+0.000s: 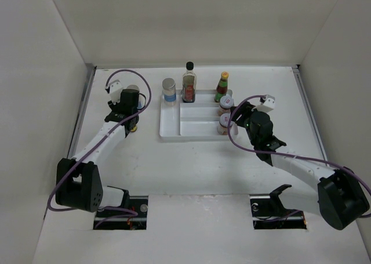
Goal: Organize the condiment bottles
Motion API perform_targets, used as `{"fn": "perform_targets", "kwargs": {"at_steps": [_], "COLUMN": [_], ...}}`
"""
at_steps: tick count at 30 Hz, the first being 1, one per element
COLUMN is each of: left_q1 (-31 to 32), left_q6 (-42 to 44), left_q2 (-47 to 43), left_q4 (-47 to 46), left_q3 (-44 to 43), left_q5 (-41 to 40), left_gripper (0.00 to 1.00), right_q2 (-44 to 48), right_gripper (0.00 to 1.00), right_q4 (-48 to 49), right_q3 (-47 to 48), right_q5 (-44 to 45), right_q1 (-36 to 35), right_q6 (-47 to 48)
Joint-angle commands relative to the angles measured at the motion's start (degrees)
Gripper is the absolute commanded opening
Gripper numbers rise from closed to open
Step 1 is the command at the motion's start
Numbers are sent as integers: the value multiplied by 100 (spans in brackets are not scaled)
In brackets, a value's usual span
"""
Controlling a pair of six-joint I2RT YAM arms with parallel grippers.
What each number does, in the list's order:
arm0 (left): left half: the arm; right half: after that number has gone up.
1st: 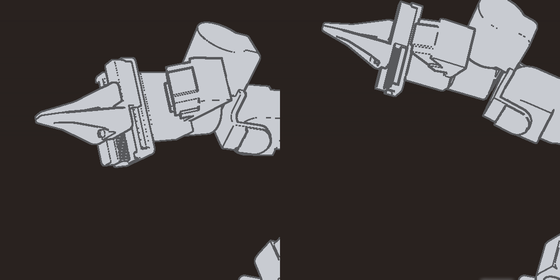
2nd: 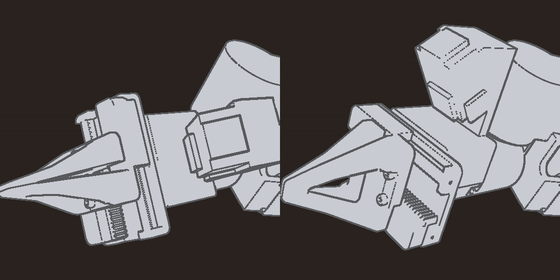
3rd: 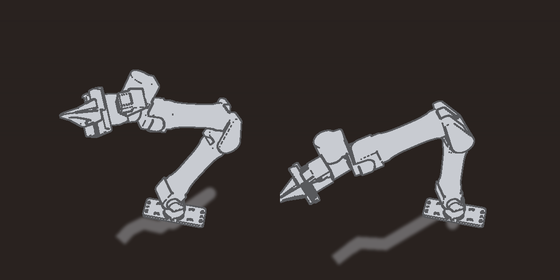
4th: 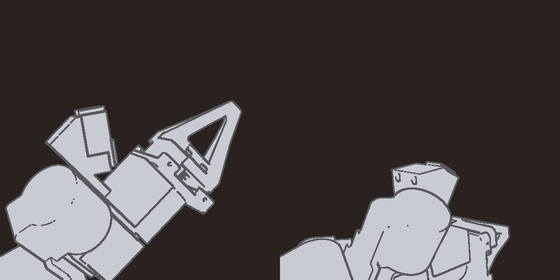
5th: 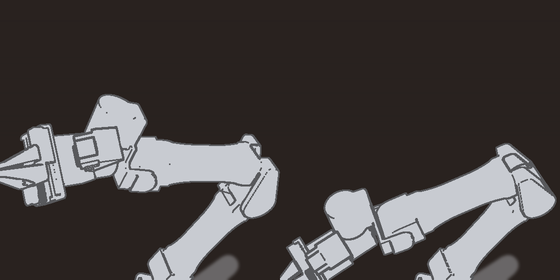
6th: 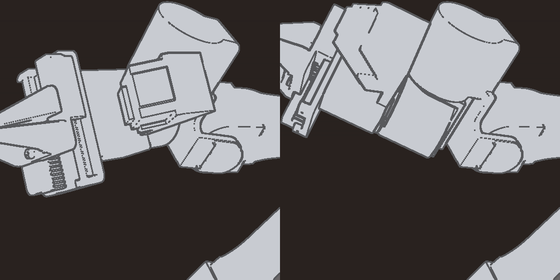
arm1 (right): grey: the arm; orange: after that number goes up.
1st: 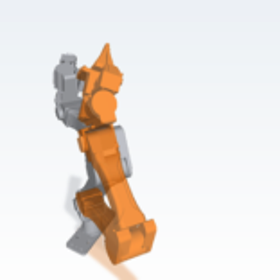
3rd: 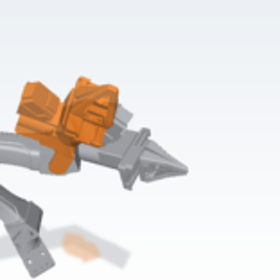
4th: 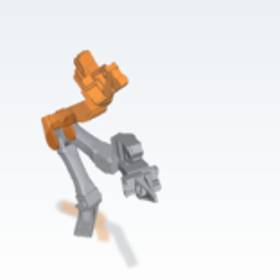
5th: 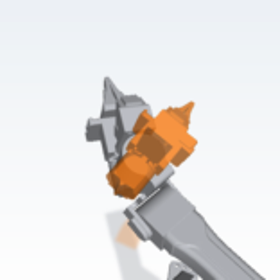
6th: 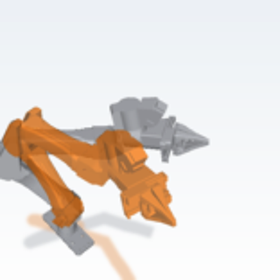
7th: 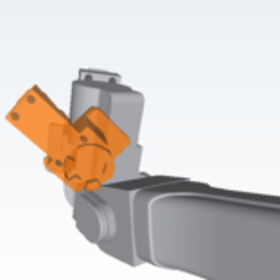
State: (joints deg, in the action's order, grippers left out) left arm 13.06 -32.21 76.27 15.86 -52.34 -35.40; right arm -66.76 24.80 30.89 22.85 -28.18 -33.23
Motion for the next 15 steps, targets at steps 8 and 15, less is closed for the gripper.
{"fn": "perform_targets", "kwargs": {"at_steps": [8, 15], "left_q1": [7, 885], "left_q6": [4, 39], "left_q2": [-577, -1044], "left_q4": [-233, -12], "left_q3": [-4, -777], "left_q5": [-108, -213], "left_gripper": [17, 17], "right_q2": [190, 181], "right_gripper": [62, 63], "right_q4": [333, 359], "right_q3": [-57, -75], "right_q5": [-62, -62], "right_q1": [2, 11], "right_q6": [10, -8]}}
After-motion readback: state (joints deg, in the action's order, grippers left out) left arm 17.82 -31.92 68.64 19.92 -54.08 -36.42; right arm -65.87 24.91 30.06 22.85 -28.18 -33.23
